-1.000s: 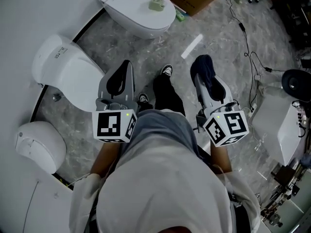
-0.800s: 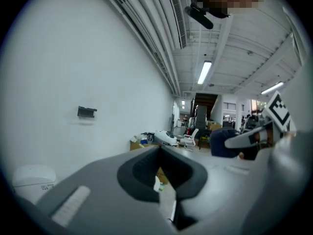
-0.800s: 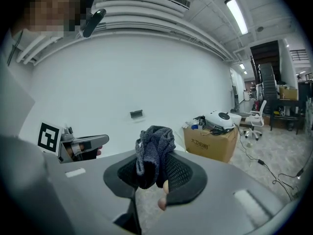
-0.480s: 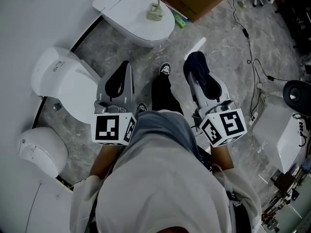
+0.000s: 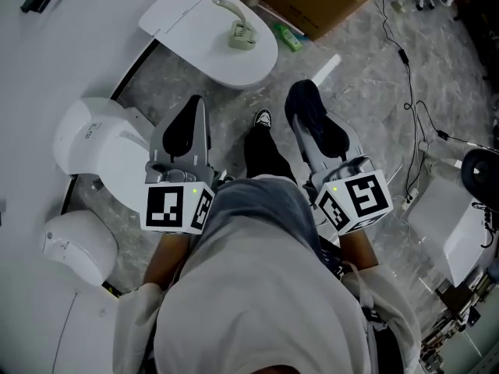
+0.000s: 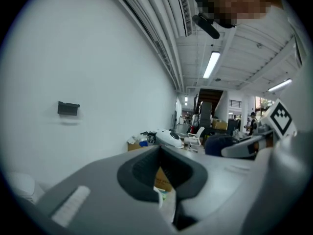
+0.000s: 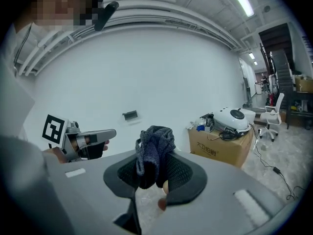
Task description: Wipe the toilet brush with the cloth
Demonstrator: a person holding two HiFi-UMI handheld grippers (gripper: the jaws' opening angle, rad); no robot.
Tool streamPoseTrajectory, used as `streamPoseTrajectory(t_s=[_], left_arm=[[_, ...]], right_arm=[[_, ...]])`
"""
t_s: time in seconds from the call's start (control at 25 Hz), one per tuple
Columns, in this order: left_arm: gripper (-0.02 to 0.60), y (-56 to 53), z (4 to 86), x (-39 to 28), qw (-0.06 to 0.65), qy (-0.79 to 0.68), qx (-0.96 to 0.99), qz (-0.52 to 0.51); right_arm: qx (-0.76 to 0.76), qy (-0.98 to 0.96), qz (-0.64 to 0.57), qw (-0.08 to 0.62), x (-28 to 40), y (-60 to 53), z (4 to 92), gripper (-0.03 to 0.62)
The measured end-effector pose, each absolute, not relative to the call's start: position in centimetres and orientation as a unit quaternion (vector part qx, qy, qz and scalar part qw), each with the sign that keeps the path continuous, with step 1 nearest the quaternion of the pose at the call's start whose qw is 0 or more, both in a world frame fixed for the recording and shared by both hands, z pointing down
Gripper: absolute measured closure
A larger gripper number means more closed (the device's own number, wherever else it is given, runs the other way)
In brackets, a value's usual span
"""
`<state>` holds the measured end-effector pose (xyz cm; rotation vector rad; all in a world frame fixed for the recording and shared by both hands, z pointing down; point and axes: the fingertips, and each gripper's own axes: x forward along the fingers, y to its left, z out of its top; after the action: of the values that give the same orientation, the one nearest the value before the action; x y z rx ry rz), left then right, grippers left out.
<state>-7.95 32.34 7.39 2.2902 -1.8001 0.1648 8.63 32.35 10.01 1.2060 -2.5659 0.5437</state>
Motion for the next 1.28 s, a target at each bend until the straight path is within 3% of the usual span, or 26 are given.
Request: streamPoseTrajectory(t_s=[0.52,1.28], left_arm=[[0.581,19.7,8.6,-4.7,0.113,-0.654,0.744,0.075],[0.581,10.9,13.8,-8.5,0.158,-0.674,0.716,0.092]], right_arm=[[0.363,-0.899,0.218,0.115,12.9,19.6,11.9,0.496],[0.326,-0.908,0.23,0.124,9.8,11.8,14.9,0.496]])
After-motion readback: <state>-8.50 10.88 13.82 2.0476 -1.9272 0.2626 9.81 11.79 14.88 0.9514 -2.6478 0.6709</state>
